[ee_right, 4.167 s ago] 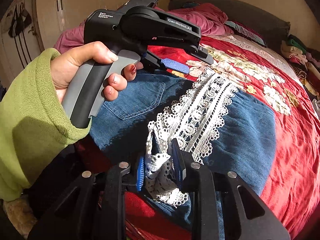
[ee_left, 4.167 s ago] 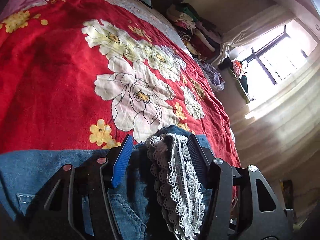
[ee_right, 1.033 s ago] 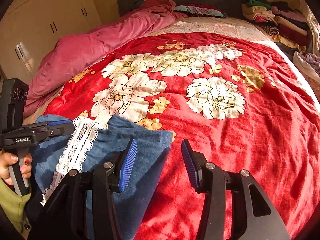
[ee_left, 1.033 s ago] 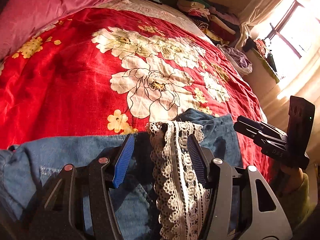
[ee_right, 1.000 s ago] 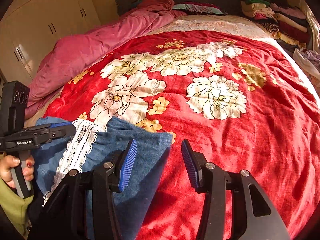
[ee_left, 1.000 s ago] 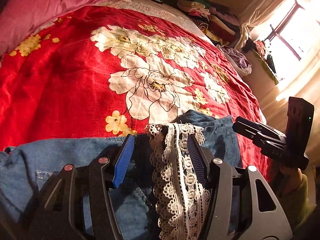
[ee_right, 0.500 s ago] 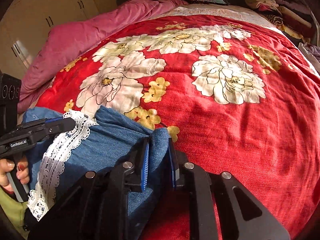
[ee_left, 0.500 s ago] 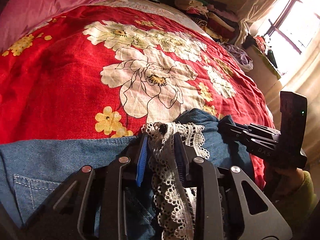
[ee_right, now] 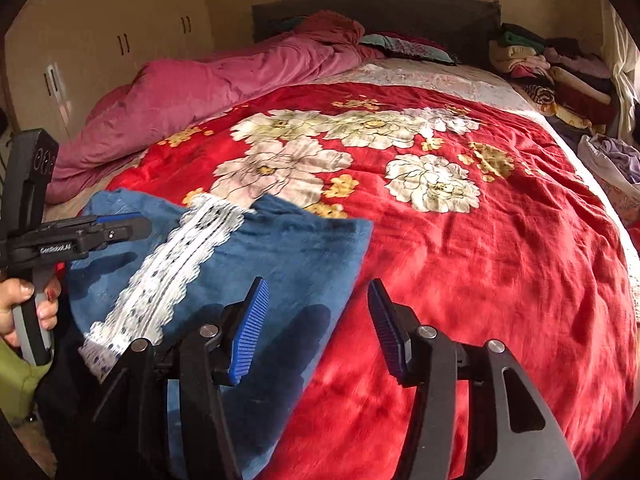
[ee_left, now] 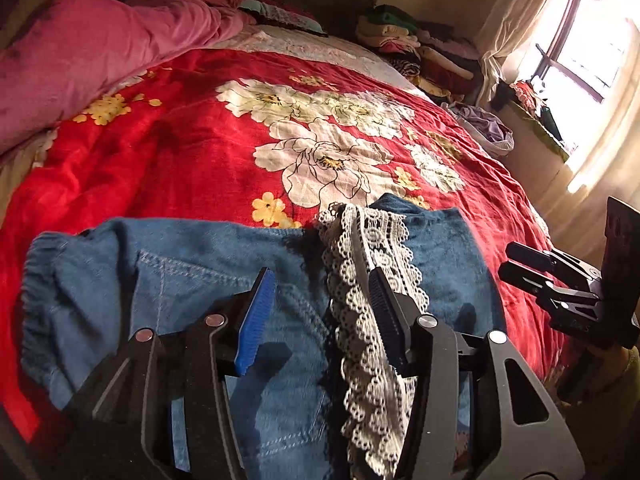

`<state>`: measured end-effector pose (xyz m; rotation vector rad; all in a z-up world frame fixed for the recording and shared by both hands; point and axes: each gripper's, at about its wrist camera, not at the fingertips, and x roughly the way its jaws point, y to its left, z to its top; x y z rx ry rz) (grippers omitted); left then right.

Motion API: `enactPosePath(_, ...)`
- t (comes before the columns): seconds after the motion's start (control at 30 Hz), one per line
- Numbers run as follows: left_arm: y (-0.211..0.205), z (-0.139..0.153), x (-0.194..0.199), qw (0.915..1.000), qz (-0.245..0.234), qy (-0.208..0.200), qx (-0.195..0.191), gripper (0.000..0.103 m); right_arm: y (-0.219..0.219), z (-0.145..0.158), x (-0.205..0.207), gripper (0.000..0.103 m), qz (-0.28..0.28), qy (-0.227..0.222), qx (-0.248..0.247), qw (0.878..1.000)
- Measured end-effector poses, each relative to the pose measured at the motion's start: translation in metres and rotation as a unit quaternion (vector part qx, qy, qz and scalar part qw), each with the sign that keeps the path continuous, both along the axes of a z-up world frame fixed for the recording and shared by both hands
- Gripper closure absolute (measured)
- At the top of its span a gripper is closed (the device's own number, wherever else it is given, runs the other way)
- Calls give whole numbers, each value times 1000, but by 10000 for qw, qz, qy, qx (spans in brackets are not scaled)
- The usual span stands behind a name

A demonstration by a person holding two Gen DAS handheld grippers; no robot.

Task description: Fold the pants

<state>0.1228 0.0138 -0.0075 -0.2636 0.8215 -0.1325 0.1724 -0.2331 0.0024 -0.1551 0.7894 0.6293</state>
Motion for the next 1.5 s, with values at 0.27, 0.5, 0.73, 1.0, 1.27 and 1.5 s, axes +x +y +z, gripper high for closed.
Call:
enactPosePath(0.27,-30,-12,-60,9987,-302,144,380,49,24,-22,-71,52,777,218,-340,9962)
enactPosePath(0.5,-47,-36,-65,9945,-443,468,827,47,26,-52,-89,51,710,269,-596,9953)
enactPosePath(0.73,-38,-27,-74,9974,-384,320,519,46,21,-43,-85,50,676,512,-383,9957)
enactPosePath(1.0,-2,6,-101,9993,142,-38,342,34,15,-3,-80,38,619,286,-83,9976)
enactPosePath(1.27,49,13,-123,9956,908,-53,238,20,42,24,-73,25,823,35,-28,9966)
enactPosePath(1.5,73,8,-130,9925,1221,-14,6,15,91,41,-59,25,1222,-59,-11,9925)
